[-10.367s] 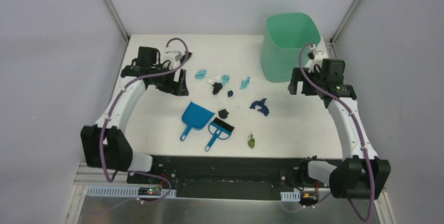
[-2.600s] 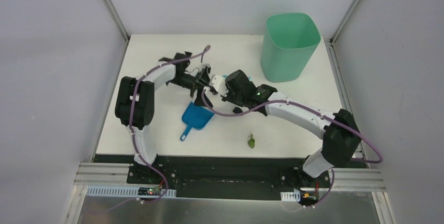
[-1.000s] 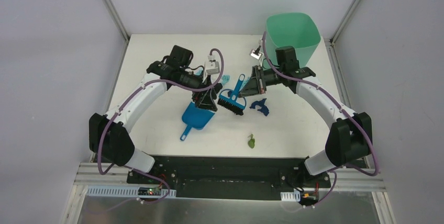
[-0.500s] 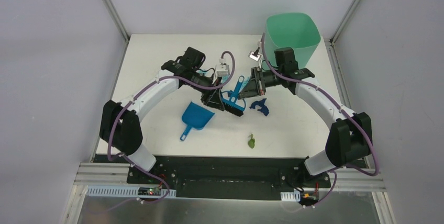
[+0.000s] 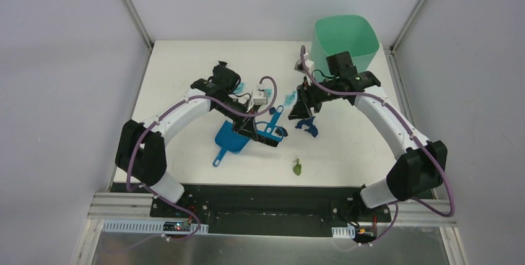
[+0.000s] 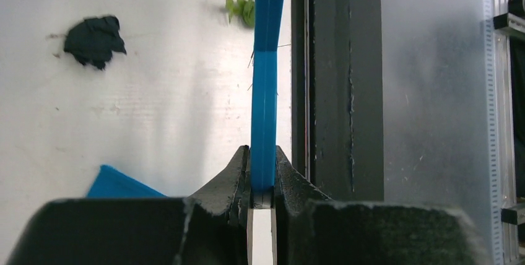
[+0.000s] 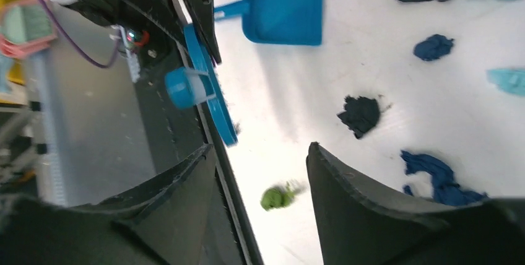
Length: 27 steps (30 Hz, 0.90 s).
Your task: Sweep away the paper scraps from the table
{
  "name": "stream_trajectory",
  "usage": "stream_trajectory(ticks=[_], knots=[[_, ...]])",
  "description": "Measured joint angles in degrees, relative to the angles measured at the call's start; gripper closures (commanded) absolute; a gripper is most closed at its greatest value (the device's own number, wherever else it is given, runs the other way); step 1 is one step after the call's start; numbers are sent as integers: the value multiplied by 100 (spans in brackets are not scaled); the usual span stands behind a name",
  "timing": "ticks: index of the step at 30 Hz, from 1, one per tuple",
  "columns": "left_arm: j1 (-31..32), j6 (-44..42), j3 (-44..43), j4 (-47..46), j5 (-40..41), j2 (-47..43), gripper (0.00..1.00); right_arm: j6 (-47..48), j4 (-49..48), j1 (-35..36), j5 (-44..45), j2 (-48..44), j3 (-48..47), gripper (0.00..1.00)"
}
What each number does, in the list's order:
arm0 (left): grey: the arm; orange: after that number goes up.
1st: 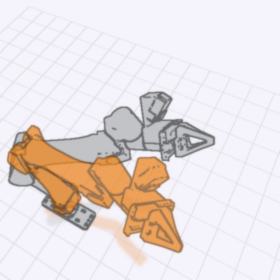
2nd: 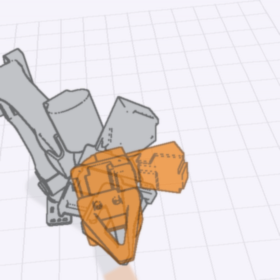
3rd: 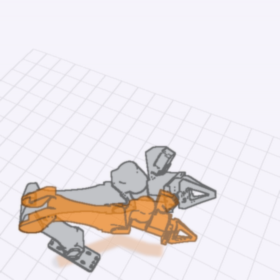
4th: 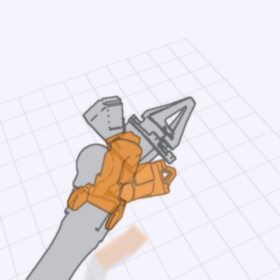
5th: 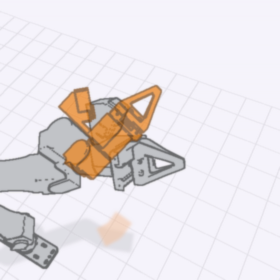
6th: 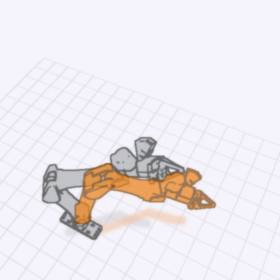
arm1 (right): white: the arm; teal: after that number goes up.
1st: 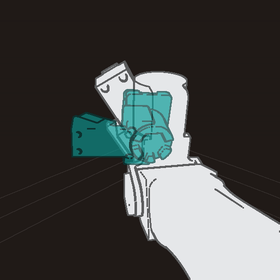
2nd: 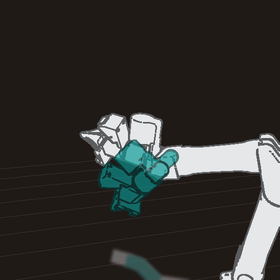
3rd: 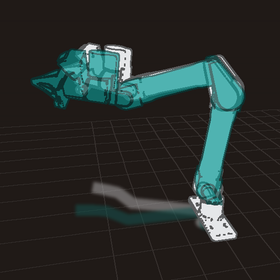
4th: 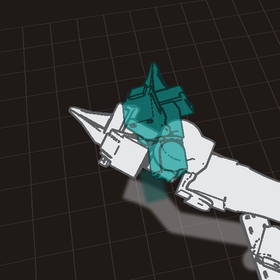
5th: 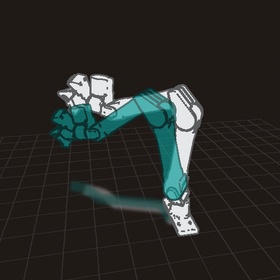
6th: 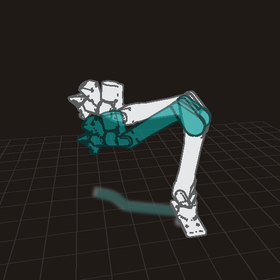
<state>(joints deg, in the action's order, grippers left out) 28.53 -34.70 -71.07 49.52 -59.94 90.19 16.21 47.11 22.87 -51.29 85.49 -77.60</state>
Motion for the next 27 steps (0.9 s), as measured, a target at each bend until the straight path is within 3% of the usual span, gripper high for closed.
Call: stream_trajectory(ticks=[10, 22, 27], knots=[[262, -459, 197, 398, 306, -31, 100, 1307, 984, 498, 365, -118, -188, 36], [337, -289, -24, 470, -20, 81, 100, 953, 632, 540, -369, 116, -330, 38], [337, -212, -59, 507, -136, 186, 100, 675, 330, 540, -496, 116, -328, 46]])
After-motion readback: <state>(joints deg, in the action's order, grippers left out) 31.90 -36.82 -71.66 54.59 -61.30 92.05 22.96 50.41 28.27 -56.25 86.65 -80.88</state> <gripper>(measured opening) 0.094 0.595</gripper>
